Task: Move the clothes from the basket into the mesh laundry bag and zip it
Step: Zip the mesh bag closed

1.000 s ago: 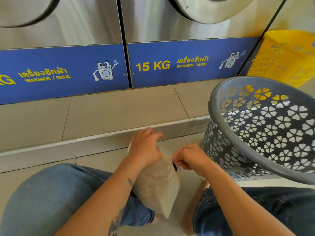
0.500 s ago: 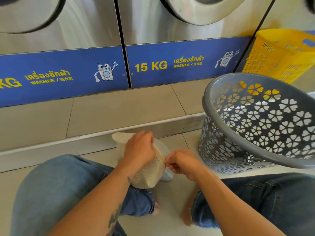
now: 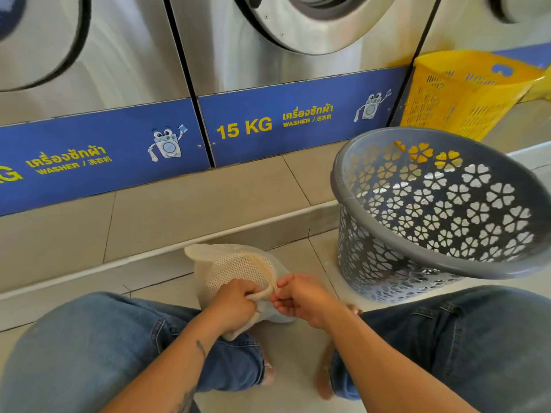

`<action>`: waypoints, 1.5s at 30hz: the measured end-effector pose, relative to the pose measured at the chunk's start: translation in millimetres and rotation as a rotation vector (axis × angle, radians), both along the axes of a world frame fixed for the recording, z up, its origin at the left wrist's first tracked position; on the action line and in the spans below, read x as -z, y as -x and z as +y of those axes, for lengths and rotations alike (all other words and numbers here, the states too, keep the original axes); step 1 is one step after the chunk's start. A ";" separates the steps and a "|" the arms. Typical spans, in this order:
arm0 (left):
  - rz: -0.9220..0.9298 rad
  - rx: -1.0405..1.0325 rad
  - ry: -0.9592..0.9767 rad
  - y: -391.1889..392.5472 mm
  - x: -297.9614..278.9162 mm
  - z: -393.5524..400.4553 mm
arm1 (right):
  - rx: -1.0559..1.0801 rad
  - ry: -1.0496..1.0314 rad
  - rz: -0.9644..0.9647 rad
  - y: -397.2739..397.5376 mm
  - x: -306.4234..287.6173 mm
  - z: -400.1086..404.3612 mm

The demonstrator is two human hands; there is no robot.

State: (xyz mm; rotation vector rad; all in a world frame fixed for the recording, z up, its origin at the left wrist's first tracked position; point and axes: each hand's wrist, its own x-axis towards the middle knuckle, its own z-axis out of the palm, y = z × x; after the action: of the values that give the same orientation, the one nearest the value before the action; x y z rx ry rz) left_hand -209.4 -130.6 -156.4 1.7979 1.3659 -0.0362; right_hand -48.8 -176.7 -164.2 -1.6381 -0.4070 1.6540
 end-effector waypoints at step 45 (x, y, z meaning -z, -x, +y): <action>-0.288 -0.629 0.212 -14.4 28.1 13.8 | -0.201 -0.126 -0.283 35.6 55.2 -8.3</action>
State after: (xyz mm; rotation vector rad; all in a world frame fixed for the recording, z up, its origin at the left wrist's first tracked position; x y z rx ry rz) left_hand -195.0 -116.8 -184.5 1.0923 1.5845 0.3842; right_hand -84.4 -185.0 -219.4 -1.7867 -0.8248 1.5040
